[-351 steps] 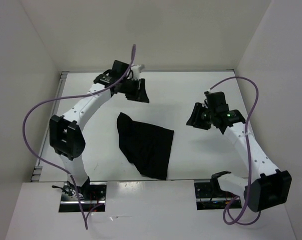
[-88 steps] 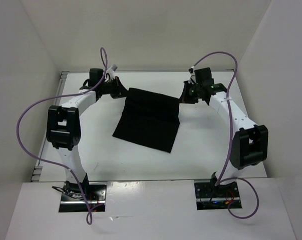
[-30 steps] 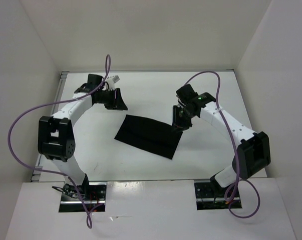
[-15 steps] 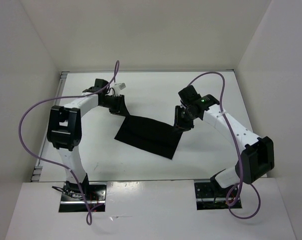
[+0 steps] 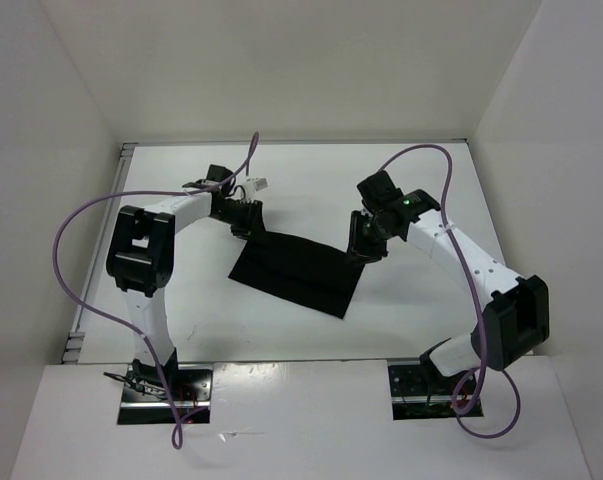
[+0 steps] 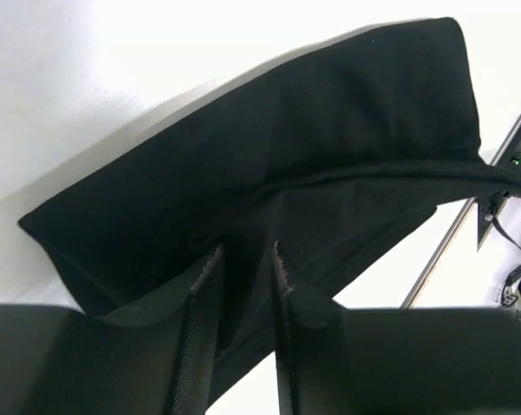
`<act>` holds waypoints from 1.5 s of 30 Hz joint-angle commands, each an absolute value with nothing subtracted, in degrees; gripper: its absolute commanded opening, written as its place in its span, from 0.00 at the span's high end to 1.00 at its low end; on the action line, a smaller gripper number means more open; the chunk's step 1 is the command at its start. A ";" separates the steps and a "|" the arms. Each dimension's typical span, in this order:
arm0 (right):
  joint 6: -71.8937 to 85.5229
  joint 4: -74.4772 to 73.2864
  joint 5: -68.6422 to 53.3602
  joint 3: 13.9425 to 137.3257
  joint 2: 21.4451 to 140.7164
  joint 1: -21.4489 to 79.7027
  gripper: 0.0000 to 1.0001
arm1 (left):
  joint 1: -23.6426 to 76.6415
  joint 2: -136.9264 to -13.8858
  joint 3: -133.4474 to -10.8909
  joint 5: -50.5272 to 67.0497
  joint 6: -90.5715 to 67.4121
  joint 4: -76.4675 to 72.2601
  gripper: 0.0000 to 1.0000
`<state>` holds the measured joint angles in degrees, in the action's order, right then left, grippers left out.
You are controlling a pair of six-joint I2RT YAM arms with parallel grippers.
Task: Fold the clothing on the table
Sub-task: Fold the skirt
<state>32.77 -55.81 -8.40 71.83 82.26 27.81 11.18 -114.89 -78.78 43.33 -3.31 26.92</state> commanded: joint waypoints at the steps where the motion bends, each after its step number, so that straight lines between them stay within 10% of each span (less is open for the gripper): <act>1: 33.93 -56.07 -8.70 71.72 79.45 27.69 0.64 | 11.68 -115.75 -80.60 43.77 -1.14 26.81 0.70; 7: 33.93 -55.55 -9.76 69.71 78.31 27.69 0.64 | 12.22 -115.05 -80.60 42.10 -2.37 26.19 1.00; 40: 32.34 -50.98 4.38 72.86 94.39 36.39 0.57 | 12.22 -109.07 -78.84 43.15 -3.52 25.14 1.00; 45: 31.73 -50.36 2.56 73.39 96.58 36.39 0.97 | 12.22 -109.60 -78.84 43.15 -3.52 25.14 1.00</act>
